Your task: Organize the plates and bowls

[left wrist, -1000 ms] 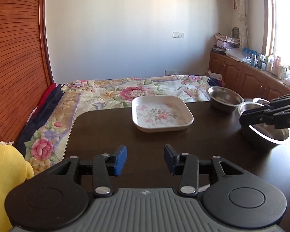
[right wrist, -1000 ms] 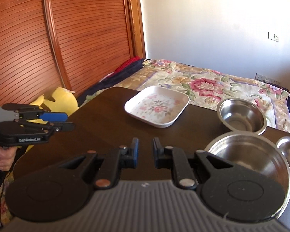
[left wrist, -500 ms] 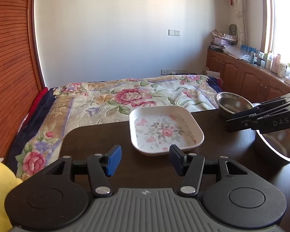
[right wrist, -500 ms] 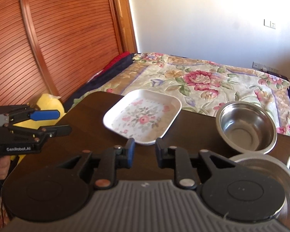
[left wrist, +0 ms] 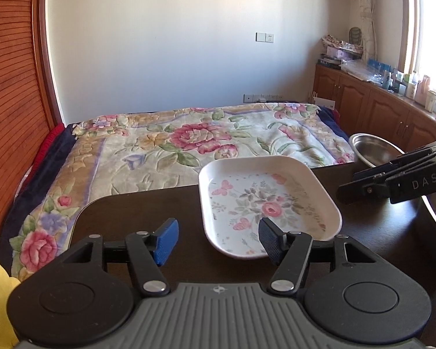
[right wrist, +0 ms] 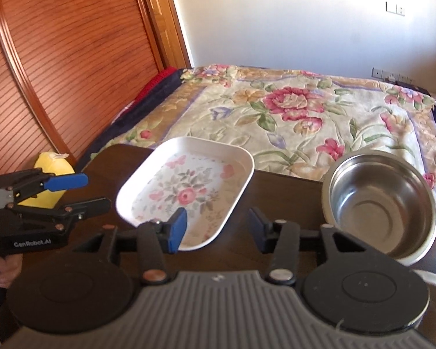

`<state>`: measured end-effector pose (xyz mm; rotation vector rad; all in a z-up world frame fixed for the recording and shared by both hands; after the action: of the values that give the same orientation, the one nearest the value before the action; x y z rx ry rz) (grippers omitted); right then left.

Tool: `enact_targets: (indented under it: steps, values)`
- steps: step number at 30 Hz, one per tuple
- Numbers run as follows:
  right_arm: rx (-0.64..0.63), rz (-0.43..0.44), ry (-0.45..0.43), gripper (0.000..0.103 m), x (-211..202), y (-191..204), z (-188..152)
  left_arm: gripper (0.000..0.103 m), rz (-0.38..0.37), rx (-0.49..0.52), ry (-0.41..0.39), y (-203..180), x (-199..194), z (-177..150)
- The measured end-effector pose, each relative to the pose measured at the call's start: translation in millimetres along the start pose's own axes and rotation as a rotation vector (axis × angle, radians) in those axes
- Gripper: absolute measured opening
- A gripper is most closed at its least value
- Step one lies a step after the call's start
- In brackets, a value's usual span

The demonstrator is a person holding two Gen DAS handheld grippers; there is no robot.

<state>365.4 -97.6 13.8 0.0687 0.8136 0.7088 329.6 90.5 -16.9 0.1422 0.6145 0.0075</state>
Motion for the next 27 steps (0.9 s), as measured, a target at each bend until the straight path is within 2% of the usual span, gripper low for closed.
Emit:
enact_targets:
  steps: [7,15,21,27]
  values:
    - [-0.006,-0.005,0.04,0.048,16.2,-4.0,3.6,0.062,-0.01,-0.013,0.022,-0.7,23.1,1.3]
    - [-0.014,-0.022,0.097,0.029,31.9,-7.2,2.9,0.033,0.007,-0.021,0.067,-0.3,49.7,0.1]
    - [-0.042,-0.033,0.145,0.022,38.5,-4.8,0.4,0.026,-0.013,-0.04,0.081,1.3,55.0,0.1]
    - [-0.063,-0.029,0.182,0.021,44.3,-1.4,-3.5,0.024,-0.025,-0.044,0.085,-1.2,53.7,-1.1]
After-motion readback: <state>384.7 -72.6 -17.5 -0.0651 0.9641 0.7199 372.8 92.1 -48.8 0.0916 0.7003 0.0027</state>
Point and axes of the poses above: each gripper's, at about its wrist camera, not at the fingertips, and x roughly the way its jaws point, y to its left, z to its top, the point moved 7 cm from there along x, roughly the way its jaws point, and after that the axes turned 13 degrees about z, right-handed, at the moved point
